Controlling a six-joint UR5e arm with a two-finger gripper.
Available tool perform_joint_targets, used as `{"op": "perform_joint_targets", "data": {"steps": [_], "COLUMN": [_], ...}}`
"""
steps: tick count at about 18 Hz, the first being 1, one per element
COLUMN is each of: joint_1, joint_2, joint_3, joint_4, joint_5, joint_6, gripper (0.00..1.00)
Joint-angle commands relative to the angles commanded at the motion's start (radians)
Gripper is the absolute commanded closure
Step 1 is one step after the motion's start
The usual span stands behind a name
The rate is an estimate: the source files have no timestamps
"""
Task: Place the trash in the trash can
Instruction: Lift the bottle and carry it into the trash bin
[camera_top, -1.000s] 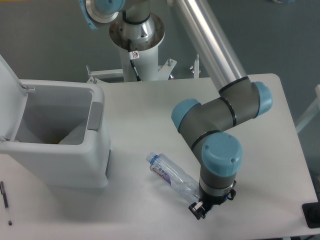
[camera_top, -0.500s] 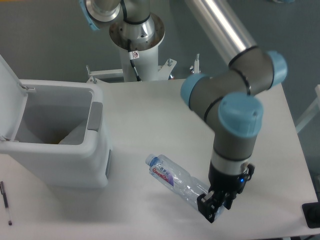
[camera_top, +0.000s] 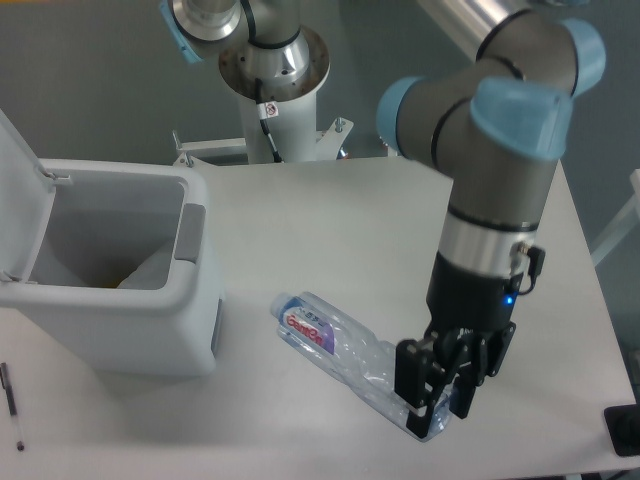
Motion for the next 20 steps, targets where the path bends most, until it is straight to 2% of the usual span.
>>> {"op": "perform_joint_targets", "data": {"steps": [6, 10, 16, 20], "joint_1": [-0.003, -0.024, -0.103, -0.127], "joint_2": [0.060, 0.113, 0.141, 0.144], "joint_3": [-0.003, -0.055, -0.058, -0.070], "joint_4": [-0.002, 0.000, 0.000, 0.008], "joint_5": [-0.060, -0.104, -0.109, -0.124], "joint_6": [-0.011, 0.000, 0.002, 0.015], "gripper": [0.49, 0.49, 0.49, 0.49]}}
